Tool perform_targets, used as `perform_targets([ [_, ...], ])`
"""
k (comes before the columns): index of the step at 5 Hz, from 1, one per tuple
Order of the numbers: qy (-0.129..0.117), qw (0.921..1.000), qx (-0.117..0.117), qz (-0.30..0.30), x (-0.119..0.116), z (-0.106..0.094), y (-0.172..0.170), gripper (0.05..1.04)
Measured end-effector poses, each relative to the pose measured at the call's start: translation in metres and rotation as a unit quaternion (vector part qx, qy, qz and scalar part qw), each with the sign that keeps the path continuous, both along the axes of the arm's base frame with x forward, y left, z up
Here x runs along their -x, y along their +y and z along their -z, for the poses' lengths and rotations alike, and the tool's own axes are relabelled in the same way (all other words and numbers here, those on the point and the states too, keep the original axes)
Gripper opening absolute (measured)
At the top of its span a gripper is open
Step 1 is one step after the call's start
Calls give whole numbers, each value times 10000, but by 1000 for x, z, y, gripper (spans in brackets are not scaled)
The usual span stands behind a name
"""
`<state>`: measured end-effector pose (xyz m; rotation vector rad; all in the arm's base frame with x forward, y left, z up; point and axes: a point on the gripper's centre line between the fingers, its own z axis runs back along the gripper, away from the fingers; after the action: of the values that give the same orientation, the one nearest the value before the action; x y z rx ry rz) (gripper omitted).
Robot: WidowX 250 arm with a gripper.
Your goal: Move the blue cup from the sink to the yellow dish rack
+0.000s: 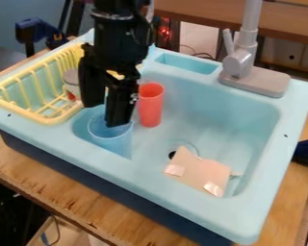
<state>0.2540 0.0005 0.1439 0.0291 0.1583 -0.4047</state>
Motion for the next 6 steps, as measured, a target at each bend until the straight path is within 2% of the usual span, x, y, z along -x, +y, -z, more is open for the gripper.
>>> perform_targets([
  [2, 59, 9994, -320, 128, 3, -1, -6, 961],
  [4, 226, 9988, -387, 174, 3, 4, -4, 387],
  [5, 284, 9987, -342, 251, 0, 11, -4, 167],
  [6, 305, 9989, -274, 225, 1, 14, -1, 74],
])
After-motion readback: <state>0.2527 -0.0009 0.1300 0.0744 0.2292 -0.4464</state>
